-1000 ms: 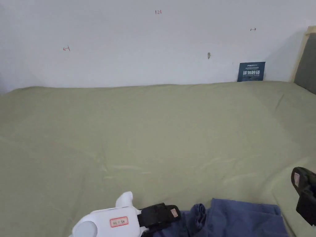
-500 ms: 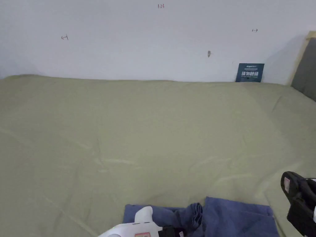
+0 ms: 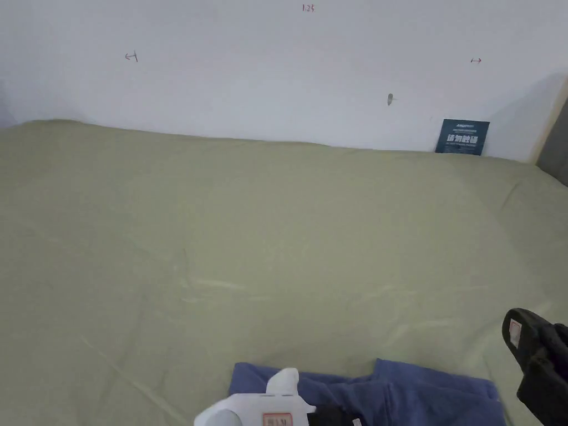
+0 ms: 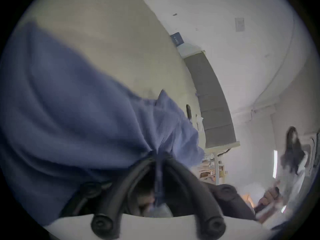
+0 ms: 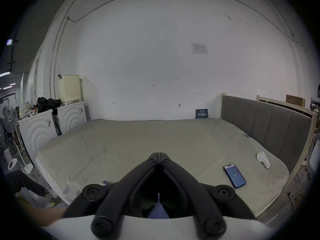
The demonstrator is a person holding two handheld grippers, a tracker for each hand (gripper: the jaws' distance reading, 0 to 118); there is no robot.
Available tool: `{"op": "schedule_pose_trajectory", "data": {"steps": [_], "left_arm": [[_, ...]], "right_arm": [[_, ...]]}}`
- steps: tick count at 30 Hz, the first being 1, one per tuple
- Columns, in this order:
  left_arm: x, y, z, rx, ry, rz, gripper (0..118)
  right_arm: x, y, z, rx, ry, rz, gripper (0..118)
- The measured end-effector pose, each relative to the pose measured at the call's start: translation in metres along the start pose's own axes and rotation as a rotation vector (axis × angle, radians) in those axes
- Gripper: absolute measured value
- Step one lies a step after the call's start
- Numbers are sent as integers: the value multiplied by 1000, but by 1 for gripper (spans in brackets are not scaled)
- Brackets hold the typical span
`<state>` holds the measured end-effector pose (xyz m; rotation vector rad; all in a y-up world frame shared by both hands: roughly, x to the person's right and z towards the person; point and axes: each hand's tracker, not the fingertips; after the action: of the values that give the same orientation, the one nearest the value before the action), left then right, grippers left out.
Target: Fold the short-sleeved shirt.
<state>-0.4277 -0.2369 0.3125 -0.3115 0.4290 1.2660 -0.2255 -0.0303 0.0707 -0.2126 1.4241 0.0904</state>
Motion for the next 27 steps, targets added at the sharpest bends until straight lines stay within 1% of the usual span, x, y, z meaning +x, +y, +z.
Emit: {"op": "schedule_pose_trajectory", "data": {"steps": [1,2,3,5,6,9,10,12,14,16,18,19,20,21,22,23,24,26,27], "left_arm": [[-3,10,17,-6,-23,-52,64],[-7,22,37,-23,-33,-89,91],[-13,31,56,-38,21,-109,105],[-29,42,97,-22,101,-108,105],[-41,47,115,-7,140,-77,105],[-69,49,142,-2,143,99,105],[-75,47,143,-9,139,130,105],[-79,37,134,-32,125,129,104],[-77,32,124,14,42,137,104],[-70,28,112,38,26,155,104],[-64,27,100,38,3,168,102],[-62,27,95,40,4,160,87],[-62,27,91,27,47,165,53],[-63,26,82,5,167,169,8],[-65,24,81,8,206,166,9],[-66,23,83,33,116,185,9],[-52,19,91,51,102,186,9],[-39,20,105,69,181,84,9],[-33,23,116,78,181,37,8]], "right_arm": [[0,0,-1,-3,4,2,0],[-1,0,-3,-4,11,4,0],[-2,0,-3,-3,17,7,0],[-3,1,-5,3,23,14,0],[-4,2,-7,5,26,16,0],[-5,3,-11,9,37,5,0],[-6,3,-12,8,42,0,0],[-7,2,-12,5,47,-6,0],[-8,2,-12,4,49,-5,0],[-8,2,-11,-5,55,-5,0],[-6,0,-12,-11,53,-2,0],[-5,0,-12,-14,49,-1,0],[-4,-2,-12,-17,43,0,0],[-3,-3,-13,-23,38,0,0],[-1,-4,-13,-29,33,0,0],[0,-4,-13,-37,26,1,0],[2,-5,-13,-41,18,4,0],[5,-6,-12,-49,8,17,0],[6,-6,-14,-58,0,23,0]]}}
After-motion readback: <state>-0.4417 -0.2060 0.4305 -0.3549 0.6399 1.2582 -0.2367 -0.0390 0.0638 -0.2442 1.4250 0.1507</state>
